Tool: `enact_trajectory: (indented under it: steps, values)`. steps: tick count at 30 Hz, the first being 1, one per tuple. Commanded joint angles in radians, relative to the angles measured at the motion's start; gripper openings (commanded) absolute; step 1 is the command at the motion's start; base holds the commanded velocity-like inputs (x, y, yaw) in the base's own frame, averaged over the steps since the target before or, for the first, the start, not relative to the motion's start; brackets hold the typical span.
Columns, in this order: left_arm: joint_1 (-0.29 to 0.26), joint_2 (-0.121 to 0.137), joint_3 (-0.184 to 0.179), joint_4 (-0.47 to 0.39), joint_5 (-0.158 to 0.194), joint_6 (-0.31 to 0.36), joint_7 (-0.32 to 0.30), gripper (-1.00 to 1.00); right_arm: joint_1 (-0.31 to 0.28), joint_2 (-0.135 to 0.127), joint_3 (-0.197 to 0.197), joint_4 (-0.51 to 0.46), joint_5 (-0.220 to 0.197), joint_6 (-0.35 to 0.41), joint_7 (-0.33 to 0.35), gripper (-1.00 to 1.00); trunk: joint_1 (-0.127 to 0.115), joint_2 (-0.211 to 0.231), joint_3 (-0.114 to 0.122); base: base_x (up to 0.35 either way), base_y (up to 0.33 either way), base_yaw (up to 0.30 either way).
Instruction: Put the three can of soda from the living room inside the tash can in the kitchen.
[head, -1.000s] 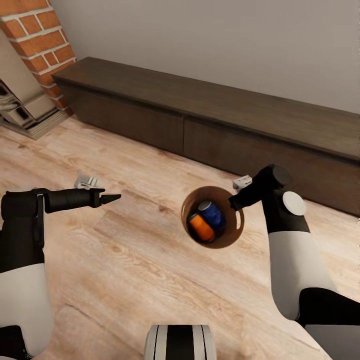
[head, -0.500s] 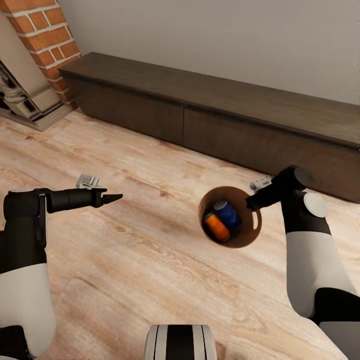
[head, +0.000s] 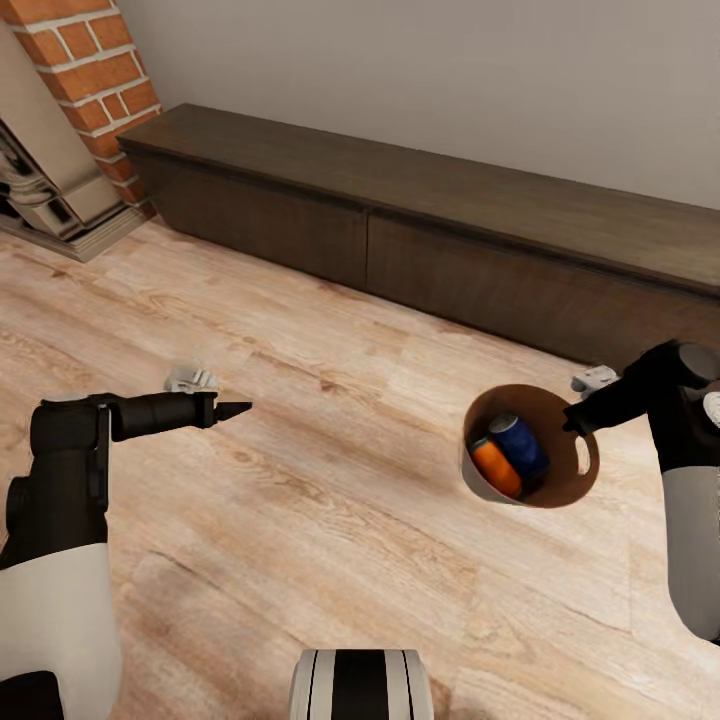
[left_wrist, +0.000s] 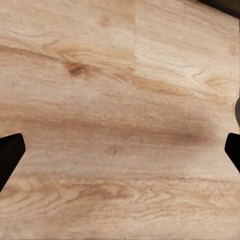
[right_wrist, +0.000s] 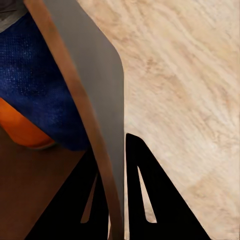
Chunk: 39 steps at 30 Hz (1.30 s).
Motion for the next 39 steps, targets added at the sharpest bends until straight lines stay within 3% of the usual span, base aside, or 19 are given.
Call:
enact_trajectory:
  steps: [1,4,9,13,19,39]
  values:
    - [0.007,-0.001,0.0,0.0,0.002,0.0,0.012,1.0,-0.001,0.001,-0.002,0.003,0.002,0.008,0.008,-1.0,-0.001,0.0,0.004,0.0,0.0,0.0]
    - [0.03,-0.005,0.0,0.002,0.002,0.001,0.048,1.0,0.0,0.002,-0.004,0.017,0.025,0.014,0.008,-1.0,-0.002,0.001,0.016,0.0,0.0,0.0]
    - [0.061,-0.051,0.002,0.002,-0.002,0.0,0.083,1.0,0.007,0.004,-0.007,0.025,0.038,0.02,0.008,-1.0,-0.004,0.002,0.036,0.0,0.0,0.0]
    - [0.107,-0.064,0.002,0.003,-0.002,-0.003,0.11,1.0,0.016,0.008,-0.006,0.025,0.039,0.022,0.008,-1.0,-0.006,0.003,0.056,0.0,0.0,0.0]
    - [0.129,-0.068,0.0,0.001,-0.004,0.003,0.145,1.0,0.031,0.01,-0.007,0.023,0.04,0.072,0.008,-1.0,-0.009,0.004,0.088,0.0,0.0,0.0]
    - [0.132,-0.069,-0.001,0.0,-0.006,0.034,0.166,1.0,0.122,0.011,-0.011,0.024,0.037,0.082,0.008,-1.0,-0.018,0.009,0.193,0.0,0.0,0.0]
